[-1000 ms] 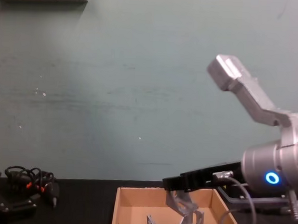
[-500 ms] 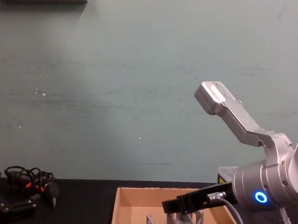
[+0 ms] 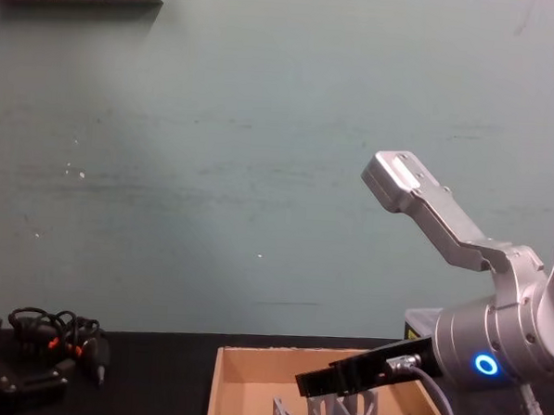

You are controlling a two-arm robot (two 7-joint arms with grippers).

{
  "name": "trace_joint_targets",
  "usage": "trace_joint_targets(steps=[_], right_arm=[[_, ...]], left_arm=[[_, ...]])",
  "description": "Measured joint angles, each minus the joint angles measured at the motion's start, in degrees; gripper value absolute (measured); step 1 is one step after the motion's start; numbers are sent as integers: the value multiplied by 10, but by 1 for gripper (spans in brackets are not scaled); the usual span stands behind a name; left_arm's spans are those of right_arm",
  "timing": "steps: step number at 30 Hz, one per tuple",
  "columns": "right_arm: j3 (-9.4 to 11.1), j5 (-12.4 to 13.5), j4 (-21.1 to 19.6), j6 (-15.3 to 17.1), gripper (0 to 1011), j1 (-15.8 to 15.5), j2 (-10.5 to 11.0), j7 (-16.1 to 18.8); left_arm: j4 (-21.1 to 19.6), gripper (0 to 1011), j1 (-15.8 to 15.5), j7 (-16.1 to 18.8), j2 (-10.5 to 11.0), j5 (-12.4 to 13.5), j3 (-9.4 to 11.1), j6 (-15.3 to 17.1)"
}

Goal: Use one hand to pick up the angle iron from the table and place it into the box.

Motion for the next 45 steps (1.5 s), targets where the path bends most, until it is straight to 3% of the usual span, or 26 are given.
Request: trace_joint_targets(steps=[13,24,32,39,45], right_arm=[[0,1,-2,-1,1003,-1,1,0],[0,2,-2,-2,1004,-1,1,1],[10,-13,-47,-22,1004,-22,17,8],[42,-4,-108,-23,1004,-57,47,24],[78,22,-166,-37,1004,-104,84,39]], left_arm=[[0,1000,0,0,0,0,0,0],[0,1000,0,0,0,0,0,0],[0,1000,0,0,0,0,0,0],[0,1000,0,0,0,0,0,0],[0,1000,0,0,0,0,0,0]])
